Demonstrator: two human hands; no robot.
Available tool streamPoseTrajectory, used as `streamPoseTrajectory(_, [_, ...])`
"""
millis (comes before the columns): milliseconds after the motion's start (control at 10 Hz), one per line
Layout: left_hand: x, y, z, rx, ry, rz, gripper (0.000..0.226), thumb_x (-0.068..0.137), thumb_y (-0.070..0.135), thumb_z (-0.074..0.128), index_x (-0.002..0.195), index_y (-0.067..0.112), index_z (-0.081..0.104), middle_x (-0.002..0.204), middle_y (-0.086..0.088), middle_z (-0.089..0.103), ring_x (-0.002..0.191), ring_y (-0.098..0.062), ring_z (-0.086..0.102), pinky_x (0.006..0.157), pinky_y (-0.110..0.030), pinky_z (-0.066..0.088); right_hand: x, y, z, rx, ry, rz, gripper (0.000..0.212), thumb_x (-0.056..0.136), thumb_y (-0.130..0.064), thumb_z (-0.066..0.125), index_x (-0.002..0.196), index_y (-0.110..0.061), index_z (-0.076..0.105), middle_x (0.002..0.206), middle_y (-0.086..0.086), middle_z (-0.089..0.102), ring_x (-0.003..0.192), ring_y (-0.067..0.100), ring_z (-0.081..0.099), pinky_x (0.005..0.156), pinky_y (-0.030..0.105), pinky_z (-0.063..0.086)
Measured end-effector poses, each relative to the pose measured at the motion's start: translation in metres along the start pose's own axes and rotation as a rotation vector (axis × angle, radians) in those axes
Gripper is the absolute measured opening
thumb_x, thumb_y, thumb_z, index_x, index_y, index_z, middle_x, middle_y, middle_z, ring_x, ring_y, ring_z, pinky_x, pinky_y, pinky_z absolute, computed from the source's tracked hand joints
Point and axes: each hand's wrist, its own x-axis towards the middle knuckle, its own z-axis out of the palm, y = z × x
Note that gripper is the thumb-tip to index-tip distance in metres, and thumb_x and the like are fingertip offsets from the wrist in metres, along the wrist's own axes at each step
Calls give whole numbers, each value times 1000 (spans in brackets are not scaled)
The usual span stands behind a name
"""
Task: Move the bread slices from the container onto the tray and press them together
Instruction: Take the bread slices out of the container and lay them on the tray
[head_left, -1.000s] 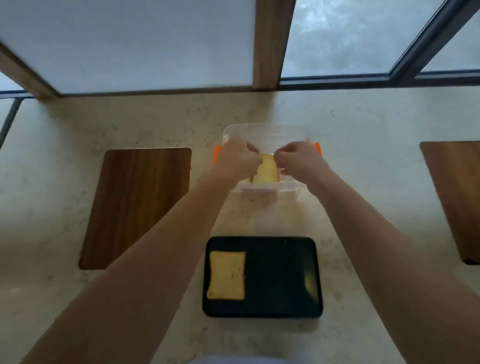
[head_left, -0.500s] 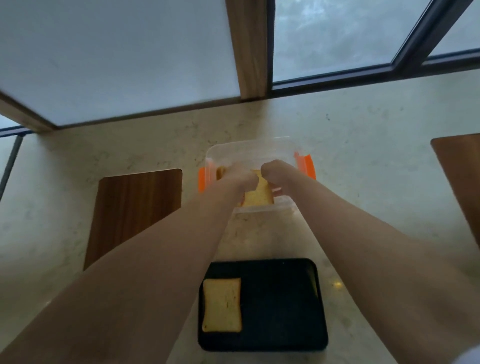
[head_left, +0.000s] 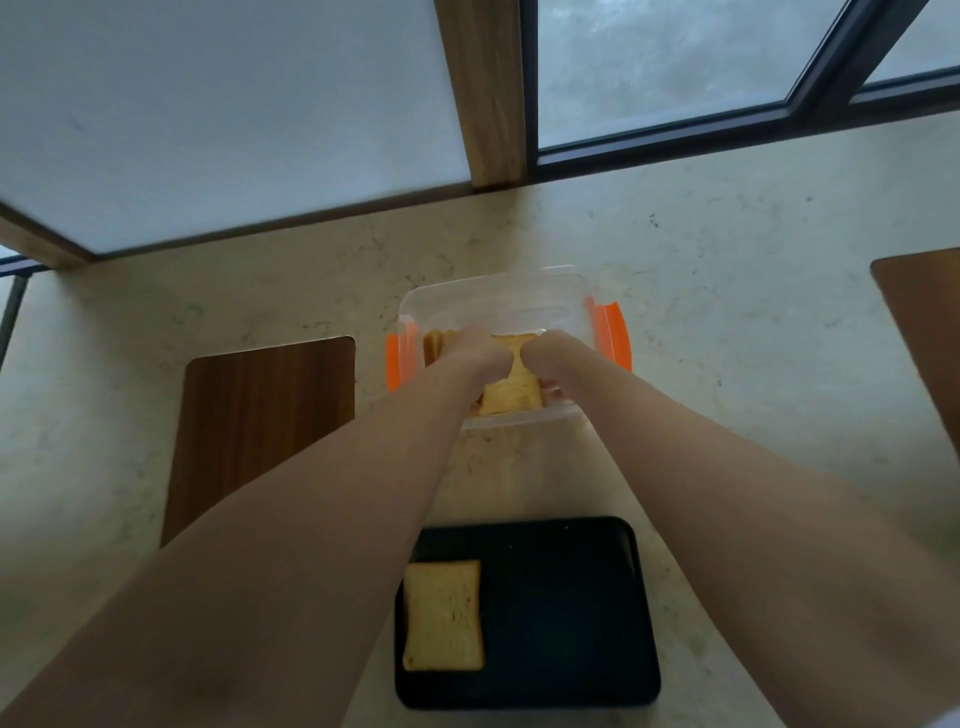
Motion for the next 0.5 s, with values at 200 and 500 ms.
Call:
streamPoseTrajectory(200, [3,6,-1,42,31,59,9,89,8,53,84,3,58,75,-13,60,68,-26,63,50,-31,51,7,-2,-1,123,48,47,35,99,-8,42,131,1,52,105,13,59,101,27,58,96,41,53])
streamPoseTrajectory(500, [-14,4,-40,-200,157,183,9,85,4,61,76,2,64,73,-15,65,68,-25,65,64,-37,59,-16,-2,-17,433,-33,82,8,94,-4,55,101,-6,59,108,13,64,87,24,64,77,36,57])
